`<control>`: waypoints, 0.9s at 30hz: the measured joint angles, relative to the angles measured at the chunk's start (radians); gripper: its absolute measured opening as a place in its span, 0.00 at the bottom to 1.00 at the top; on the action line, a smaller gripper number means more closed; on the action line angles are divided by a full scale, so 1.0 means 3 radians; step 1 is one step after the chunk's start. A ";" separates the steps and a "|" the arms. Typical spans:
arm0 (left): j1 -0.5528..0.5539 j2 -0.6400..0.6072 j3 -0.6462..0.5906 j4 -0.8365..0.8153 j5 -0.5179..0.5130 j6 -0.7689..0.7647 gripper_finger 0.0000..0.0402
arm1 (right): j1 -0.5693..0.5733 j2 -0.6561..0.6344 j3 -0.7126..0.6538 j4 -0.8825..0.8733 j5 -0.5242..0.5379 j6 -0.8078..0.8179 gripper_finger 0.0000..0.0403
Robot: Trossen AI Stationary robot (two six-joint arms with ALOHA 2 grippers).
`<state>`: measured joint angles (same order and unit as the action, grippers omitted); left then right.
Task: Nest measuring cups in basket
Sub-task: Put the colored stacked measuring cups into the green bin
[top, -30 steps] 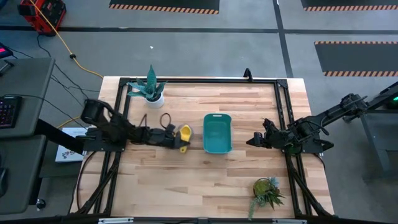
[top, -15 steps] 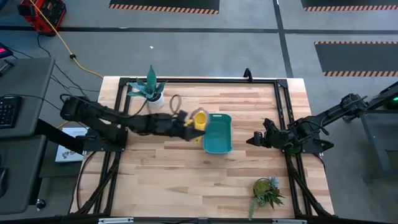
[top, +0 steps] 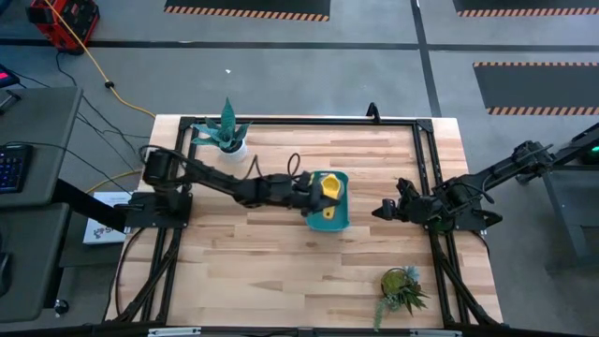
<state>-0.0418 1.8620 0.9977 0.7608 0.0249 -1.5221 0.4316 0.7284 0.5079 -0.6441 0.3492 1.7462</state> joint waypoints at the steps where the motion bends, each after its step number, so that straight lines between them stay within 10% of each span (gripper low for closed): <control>1: 0.0023 0.0066 0.0000 0.0013 0.0011 -0.0096 0.20 | 0.0000 -0.0001 0.0000 -0.0008 0.0000 -0.0001 0.78; 15: 0.0293 0.0298 0.0393 -0.0897 0.0200 -0.0596 0.20 | 0.0000 0.0000 0.0000 -0.0093 0.0002 -0.0050 0.78; 27: 0.0363 0.0298 0.0410 -0.0458 0.0143 -0.0966 0.20 | 0.0000 0.0000 0.0000 -0.0102 0.0083 -0.0151 0.78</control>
<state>0.0672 1.9514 1.1207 0.6233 0.0678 -1.8119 0.4316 0.7284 0.5079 -0.6747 0.3740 1.7008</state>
